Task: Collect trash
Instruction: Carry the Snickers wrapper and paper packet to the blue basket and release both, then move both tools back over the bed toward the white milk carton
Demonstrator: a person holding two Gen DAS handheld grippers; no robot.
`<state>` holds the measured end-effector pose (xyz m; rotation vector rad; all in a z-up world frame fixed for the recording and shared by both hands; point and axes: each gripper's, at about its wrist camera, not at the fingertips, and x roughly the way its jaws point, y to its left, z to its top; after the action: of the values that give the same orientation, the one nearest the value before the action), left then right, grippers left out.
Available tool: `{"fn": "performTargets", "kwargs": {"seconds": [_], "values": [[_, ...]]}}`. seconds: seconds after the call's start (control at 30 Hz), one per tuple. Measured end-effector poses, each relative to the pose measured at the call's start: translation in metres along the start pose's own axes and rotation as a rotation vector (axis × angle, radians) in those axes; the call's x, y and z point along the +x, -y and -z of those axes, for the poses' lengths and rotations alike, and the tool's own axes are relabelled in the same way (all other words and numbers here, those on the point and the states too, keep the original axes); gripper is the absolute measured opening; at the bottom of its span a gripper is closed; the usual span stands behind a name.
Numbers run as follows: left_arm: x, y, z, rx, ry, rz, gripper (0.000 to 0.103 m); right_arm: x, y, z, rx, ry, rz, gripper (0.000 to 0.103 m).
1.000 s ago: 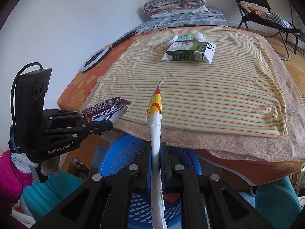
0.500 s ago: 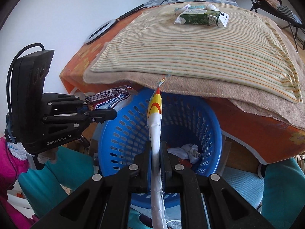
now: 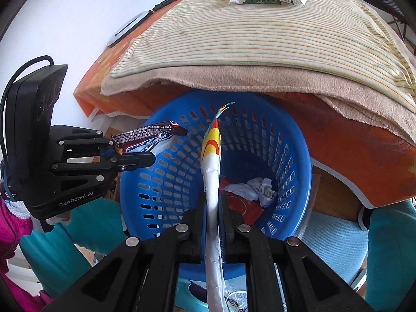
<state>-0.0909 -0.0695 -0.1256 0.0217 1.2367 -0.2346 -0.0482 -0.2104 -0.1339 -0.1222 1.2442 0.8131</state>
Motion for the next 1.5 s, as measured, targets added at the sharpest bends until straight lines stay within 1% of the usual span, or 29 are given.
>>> {"fn": "performTargets", "kwargs": {"seconds": [0.17,0.3,0.37,0.4,0.43,0.47,0.5,0.53,0.6,0.67,0.73,0.8,0.87,0.9,0.93,1.0,1.1,1.2,1.3,1.5], "values": [[0.003,-0.001,-0.002,0.000,-0.006,-0.004,0.002,0.006,0.001,-0.001,0.005,-0.013,0.000,0.006],[0.006,0.001,-0.002,0.007,-0.018,-0.009,0.002,0.008,0.001,-0.003,0.010,-0.019,0.003,0.010],[0.008,0.002,-0.002,0.008,-0.023,-0.013,0.005,0.009,0.002,-0.003,0.016,-0.019,0.003,0.011],[0.008,0.002,-0.002,0.009,-0.024,-0.017,0.012,0.009,0.002,-0.003,0.019,-0.020,0.004,0.012],[0.009,0.001,-0.002,0.009,-0.023,-0.019,0.020,0.009,0.003,-0.003,0.022,-0.019,0.006,0.015],[0.009,0.001,-0.002,0.009,-0.021,-0.022,0.025,0.009,0.003,-0.004,0.023,-0.017,0.007,0.019],[0.008,0.001,-0.002,0.008,-0.017,-0.025,0.033,0.009,0.003,-0.004,0.025,-0.015,0.010,0.025],[0.008,0.000,-0.002,0.006,-0.014,-0.029,0.038,0.009,0.003,-0.004,0.025,-0.015,0.013,0.029],[0.008,-0.001,-0.003,0.001,-0.011,-0.036,0.043,0.008,0.004,-0.005,0.024,-0.014,0.021,0.030],[0.009,-0.002,-0.003,-0.004,-0.011,-0.040,0.046,0.008,0.004,-0.005,0.026,-0.018,0.025,0.035],[0.009,-0.003,-0.003,-0.007,-0.010,-0.046,0.058,0.008,0.005,-0.005,0.029,-0.017,0.031,0.050],[0.008,-0.005,-0.003,-0.010,-0.007,-0.052,0.061,0.007,0.005,-0.005,0.029,-0.010,0.038,0.055],[0.008,-0.006,-0.003,-0.012,-0.007,-0.053,0.062,0.006,0.006,-0.005,0.030,-0.006,0.045,0.060],[0.008,-0.007,-0.004,-0.015,-0.008,-0.053,0.063,0.006,0.007,-0.005,0.032,-0.004,0.049,0.064],[0.008,-0.008,-0.004,-0.017,-0.009,-0.054,0.066,0.005,0.007,-0.005,0.034,-0.002,0.053,0.068],[0.008,-0.009,-0.004,-0.021,-0.005,-0.055,0.070,0.005,0.008,-0.005,0.037,0.000,0.059,0.073],[0.007,-0.010,-0.005,-0.025,-0.002,-0.060,0.070,0.004,0.008,-0.006,0.038,0.004,0.081,0.083],[0.006,-0.012,-0.007,-0.037,-0.002,-0.059,0.070,0.002,0.007,-0.006,0.039,0.014,0.097,0.086],[0.004,-0.014,-0.010,-0.047,0.001,-0.058,0.070,0.001,0.008,-0.008,0.044,0.019,0.122,0.091],[-0.005,-0.018,-0.024,-0.069,0.025,-0.046,0.070,-0.006,0.010,-0.011,0.056,0.046,0.158,0.093]]}}
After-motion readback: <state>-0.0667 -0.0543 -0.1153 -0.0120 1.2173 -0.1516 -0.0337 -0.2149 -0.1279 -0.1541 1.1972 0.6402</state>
